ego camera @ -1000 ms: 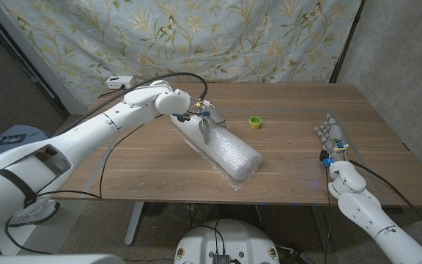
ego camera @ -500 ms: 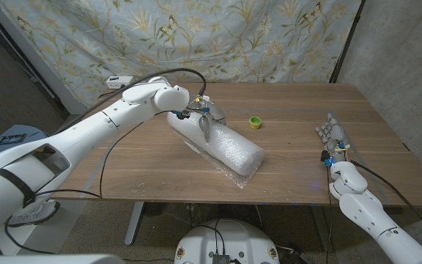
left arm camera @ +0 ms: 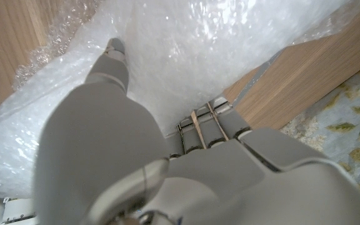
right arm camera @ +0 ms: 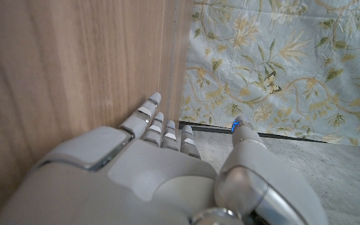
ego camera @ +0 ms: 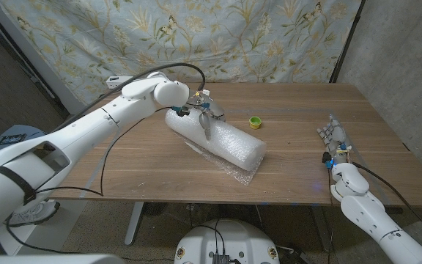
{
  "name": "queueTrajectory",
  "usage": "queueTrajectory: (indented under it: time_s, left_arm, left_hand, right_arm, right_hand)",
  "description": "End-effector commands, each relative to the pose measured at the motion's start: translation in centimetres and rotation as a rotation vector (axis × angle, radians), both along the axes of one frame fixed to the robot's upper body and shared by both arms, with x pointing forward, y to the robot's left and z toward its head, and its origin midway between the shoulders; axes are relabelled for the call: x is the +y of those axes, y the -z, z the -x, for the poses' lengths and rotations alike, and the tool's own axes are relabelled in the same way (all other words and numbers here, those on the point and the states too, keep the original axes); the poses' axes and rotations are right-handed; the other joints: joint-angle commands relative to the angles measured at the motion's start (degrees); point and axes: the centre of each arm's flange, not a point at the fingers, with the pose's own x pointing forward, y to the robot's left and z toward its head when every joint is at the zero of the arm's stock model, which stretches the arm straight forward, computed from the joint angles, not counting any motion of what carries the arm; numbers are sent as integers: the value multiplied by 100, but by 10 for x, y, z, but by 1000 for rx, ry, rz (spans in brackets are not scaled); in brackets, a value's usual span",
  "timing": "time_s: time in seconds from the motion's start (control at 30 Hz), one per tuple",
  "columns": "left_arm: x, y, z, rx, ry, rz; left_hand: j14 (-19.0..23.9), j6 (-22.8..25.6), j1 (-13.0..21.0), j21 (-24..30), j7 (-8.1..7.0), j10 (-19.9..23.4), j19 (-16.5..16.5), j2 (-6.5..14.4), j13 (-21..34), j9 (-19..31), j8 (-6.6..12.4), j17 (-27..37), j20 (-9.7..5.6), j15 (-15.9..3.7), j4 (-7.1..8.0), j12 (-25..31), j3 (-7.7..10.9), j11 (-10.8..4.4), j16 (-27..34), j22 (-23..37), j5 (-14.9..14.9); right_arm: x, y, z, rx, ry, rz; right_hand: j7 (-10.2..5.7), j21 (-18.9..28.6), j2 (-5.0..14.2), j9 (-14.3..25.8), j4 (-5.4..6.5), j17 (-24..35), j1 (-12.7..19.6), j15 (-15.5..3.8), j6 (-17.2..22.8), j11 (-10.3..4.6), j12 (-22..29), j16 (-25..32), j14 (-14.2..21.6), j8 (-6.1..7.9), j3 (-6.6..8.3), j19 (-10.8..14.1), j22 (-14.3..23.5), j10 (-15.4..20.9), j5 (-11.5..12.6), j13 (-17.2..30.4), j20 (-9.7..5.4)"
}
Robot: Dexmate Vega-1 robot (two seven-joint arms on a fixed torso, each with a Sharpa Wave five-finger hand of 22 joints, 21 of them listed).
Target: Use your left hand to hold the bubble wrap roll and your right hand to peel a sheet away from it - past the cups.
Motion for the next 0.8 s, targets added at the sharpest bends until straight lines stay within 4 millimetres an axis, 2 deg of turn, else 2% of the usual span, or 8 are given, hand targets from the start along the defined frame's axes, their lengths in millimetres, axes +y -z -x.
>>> queueTrajectory:
  time_s: [0.03,0.8]
  left_arm:
    - [-3,-16,8,61,-8,89]
    - [2,-25,13,163,-37,267]
  left_hand:
    - [669,54,250,41,-4,430,-15,324,475,12,-2,34,2,-610,114,-3,131,-385,2,15,23]
    - [698,102,273,121,60,441,-66,396,531,18,-65,107,11,-582,85,-64,141,-319,-21,-15,49]
  right_arm:
    - [-4,1,4,2,0,6]
    - [-7,-10,11,-13,-21,74]
  right_hand:
    - [-20,29,5,25,-17,11,-34,15,-20,-13,40,19,33,12,44,10,11,-29,-11,15,14]
    - [-24,31,-2,26,-10,16,-48,28,-11,-11,48,23,28,22,46,11,12,-21,-15,16,17]
